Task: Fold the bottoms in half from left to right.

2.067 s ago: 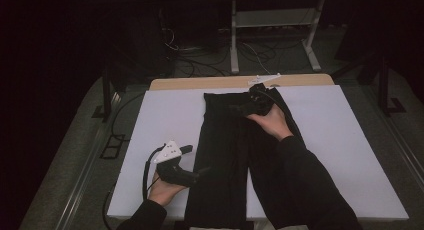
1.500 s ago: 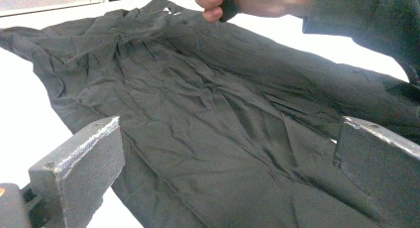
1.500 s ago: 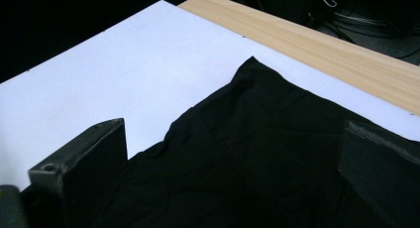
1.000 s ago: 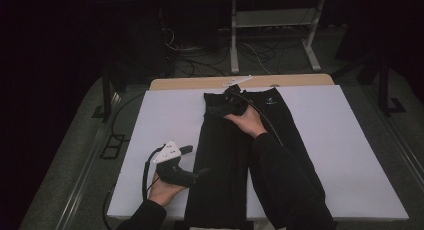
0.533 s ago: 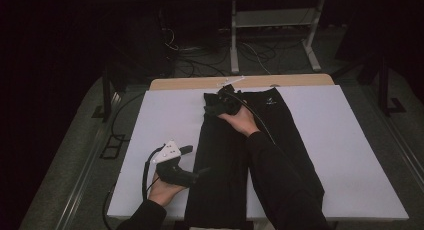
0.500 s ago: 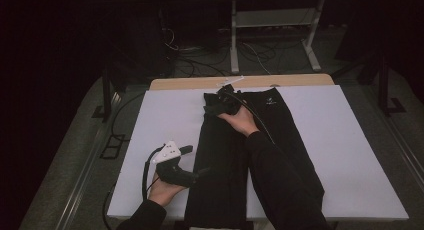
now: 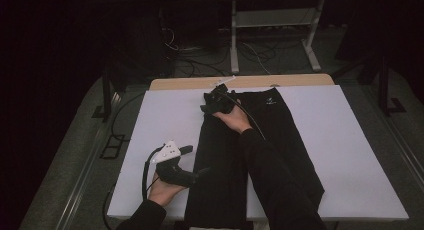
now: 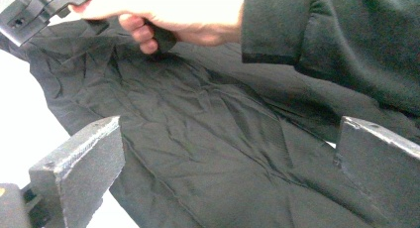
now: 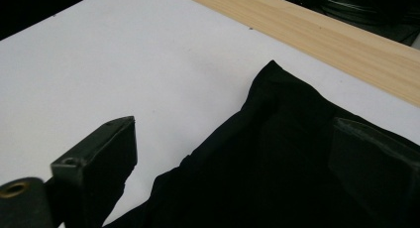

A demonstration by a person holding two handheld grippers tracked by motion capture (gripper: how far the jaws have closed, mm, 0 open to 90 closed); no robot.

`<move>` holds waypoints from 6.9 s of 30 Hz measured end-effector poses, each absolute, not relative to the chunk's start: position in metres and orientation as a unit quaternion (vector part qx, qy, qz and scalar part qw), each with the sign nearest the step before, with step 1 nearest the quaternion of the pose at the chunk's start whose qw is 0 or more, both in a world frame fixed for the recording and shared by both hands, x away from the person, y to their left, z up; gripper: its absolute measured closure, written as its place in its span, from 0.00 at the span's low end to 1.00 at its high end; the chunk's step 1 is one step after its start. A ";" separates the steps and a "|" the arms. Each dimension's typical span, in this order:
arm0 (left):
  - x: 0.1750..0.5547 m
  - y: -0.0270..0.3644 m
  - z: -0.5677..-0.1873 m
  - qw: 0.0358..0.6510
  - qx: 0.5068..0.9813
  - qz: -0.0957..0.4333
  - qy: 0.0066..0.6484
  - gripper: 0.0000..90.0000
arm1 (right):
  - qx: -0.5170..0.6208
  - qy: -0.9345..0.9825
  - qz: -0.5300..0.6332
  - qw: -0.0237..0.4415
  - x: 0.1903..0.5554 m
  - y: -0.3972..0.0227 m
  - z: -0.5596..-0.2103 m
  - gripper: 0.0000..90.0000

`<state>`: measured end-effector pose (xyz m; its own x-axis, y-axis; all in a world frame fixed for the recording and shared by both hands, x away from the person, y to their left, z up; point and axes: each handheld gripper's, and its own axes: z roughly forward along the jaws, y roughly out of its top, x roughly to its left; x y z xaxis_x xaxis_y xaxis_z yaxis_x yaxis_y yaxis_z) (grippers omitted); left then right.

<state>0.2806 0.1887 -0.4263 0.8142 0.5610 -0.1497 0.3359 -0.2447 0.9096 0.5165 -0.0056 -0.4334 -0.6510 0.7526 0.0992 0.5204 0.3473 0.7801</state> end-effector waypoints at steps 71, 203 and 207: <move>0.275 0.196 -0.425 0.500 0.802 0.080 0.317 0.00 | 0.444 0.797 0.387 0.137 0.532 0.014 -0.441 0.96; 0.252 0.191 -0.419 0.444 0.867 -0.085 0.209 1.00 | 0.465 0.770 0.413 0.146 0.521 -0.050 -0.406 0.96; 0.252 0.184 -0.416 0.449 0.866 -0.090 0.200 1.00 | 0.465 0.770 0.410 0.147 0.521 -0.055 -0.406 0.96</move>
<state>0.2523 0.1842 -0.4159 0.9036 0.2654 -0.3364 0.4278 -0.5165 0.7418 0.5208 -0.0552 -0.4065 -0.5238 0.8377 0.1548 0.5959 0.2304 0.7693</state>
